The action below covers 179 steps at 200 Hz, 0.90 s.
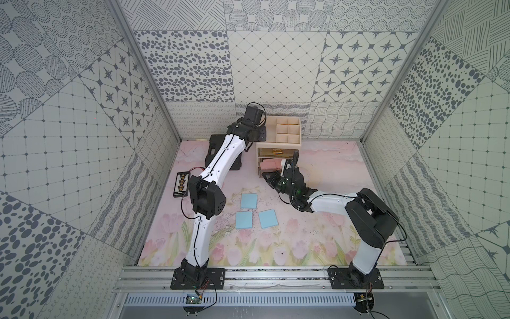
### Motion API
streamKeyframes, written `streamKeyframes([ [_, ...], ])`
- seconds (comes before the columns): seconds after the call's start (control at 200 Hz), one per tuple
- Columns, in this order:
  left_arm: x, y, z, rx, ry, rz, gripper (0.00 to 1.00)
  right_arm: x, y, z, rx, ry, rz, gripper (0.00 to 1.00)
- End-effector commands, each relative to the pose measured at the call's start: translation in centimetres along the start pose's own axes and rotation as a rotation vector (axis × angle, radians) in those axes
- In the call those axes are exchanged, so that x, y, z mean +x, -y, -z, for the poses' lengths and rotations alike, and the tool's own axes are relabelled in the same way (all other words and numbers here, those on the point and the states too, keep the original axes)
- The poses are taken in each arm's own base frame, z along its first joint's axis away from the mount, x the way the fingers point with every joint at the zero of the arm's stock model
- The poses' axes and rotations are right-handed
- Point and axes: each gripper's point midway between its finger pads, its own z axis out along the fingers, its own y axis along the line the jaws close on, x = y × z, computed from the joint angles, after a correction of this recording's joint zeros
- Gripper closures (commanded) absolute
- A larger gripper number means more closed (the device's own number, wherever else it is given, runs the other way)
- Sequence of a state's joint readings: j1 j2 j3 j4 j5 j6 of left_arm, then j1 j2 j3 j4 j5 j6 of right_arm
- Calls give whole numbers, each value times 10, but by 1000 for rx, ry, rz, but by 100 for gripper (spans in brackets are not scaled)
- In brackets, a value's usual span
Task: Please put the sticky notes in the drawer by color
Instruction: Close the drawer in the storage box.
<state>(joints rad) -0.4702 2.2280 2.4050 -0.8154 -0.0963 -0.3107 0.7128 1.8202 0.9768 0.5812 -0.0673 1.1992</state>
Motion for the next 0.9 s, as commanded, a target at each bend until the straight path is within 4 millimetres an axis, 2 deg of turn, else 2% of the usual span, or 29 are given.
streamKeyframes([
  [0.0,83,22,14,106,-343,-12,100,-14,-7,-10,-35,45,25,100],
  [0.22,83,25,17,117,-343,-15,100,-33,-10,-26,-48,83,93,100],
  [0.375,85,29,18,125,-348,-21,100,-44,-16,-31,-46,115,157,100],
  [0.575,86,32,20,127,-351,-29,100,-55,-12,-35,5,140,242,100],
  [0.755,86,31,21,125,-349,-35,100,-75,1,-34,37,178,249,100],
  [0.89,87,29,21,114,-351,-49,100,-78,-2,-21,67,169,291,100],
])
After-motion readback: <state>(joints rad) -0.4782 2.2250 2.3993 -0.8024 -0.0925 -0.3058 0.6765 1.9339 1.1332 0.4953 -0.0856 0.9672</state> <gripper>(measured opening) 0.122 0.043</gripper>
